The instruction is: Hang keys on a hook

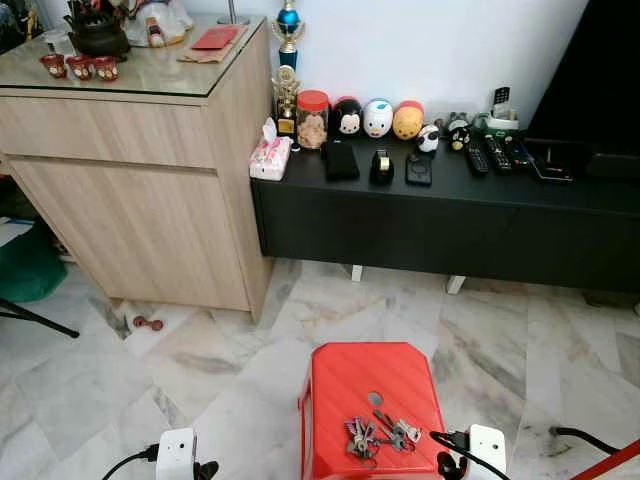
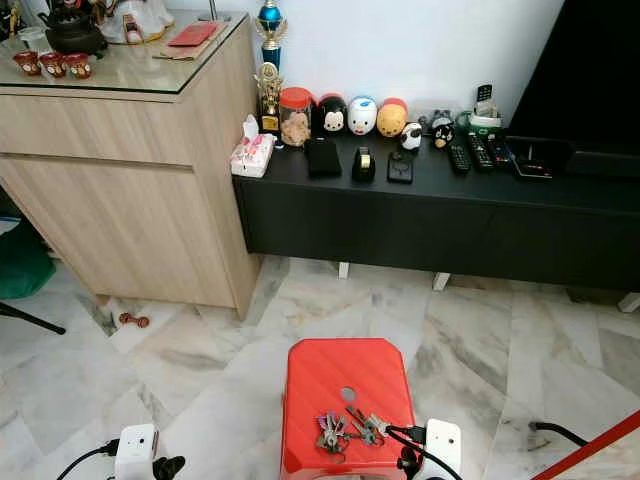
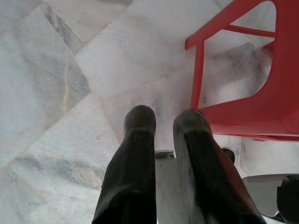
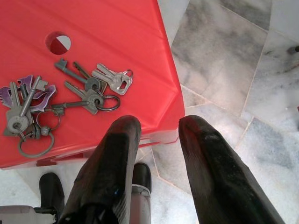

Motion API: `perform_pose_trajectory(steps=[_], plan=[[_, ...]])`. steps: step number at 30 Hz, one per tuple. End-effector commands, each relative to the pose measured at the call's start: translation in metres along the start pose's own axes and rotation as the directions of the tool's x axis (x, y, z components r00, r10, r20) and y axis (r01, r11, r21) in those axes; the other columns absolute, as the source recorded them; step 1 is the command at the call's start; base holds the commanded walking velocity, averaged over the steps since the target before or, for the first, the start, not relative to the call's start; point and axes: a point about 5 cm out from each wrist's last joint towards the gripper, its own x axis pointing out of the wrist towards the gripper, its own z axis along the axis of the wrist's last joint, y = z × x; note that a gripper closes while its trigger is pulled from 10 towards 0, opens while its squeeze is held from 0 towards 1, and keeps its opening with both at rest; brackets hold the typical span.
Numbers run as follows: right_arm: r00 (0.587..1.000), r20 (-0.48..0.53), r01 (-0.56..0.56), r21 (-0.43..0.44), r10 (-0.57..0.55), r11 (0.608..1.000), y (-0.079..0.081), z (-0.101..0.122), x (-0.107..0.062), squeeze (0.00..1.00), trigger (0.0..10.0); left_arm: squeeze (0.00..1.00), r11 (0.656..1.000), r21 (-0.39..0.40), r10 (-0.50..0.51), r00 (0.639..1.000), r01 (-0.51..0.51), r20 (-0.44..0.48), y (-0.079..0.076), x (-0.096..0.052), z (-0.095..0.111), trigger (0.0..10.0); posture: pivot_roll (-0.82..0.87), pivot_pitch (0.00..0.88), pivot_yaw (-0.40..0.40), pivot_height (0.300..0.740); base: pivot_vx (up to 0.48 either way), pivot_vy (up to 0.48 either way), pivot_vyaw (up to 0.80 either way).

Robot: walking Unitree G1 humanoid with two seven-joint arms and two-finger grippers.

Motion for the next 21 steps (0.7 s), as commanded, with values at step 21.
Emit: perform_pose_trajectory(steps=[21], plan=[[0.999, -0.041, 0.006, -0.02, -0.006, 1.0, -0.0017, -0.006, -0.001, 0.0, 10.0, 0.0, 1.0, -0.009, 0.003, 1.0, -0.003, -0.015, -0.0005, -0.0011, -0.0054, 10.0, 0.16, 0.051, -0.06, 0.691, 0.0, 0.0, 0.0]])
